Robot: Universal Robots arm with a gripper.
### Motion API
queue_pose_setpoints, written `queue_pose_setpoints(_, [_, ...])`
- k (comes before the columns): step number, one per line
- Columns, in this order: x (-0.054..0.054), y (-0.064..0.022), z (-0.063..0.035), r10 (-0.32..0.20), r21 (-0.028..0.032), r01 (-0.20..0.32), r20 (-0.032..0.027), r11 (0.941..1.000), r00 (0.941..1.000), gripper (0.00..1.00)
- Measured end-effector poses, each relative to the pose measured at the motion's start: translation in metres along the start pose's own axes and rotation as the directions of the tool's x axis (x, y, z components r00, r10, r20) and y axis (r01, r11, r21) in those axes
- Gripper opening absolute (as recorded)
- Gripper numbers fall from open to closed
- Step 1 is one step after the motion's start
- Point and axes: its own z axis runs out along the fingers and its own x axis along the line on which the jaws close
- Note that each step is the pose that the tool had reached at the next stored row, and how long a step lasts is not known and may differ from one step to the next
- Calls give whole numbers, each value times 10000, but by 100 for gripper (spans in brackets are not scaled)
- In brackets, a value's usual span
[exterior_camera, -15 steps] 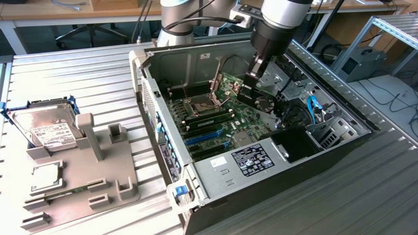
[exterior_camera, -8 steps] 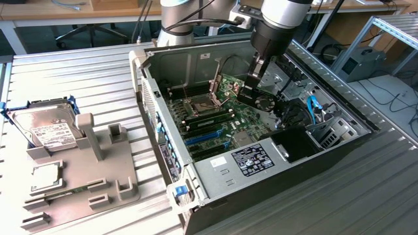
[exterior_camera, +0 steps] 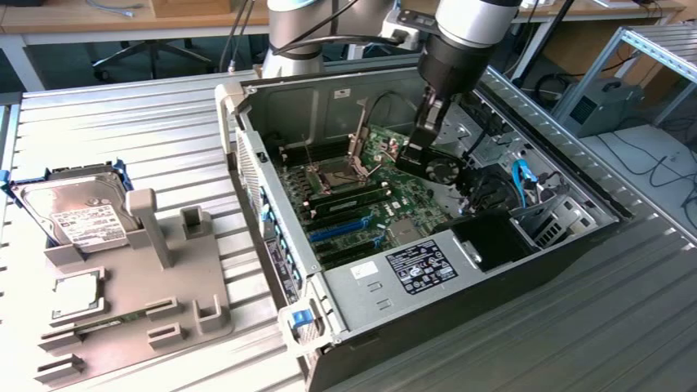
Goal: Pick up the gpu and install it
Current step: 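Insert the gpu into the slot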
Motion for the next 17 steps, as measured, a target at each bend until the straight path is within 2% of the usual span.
queue_pose_setpoints(11, [0,0,0,-733,-2,733,-28,9973,9973,26])
queue_pose_setpoints(17, [0,0,0,-1308,-5,1308,-50,9914,9914,26])
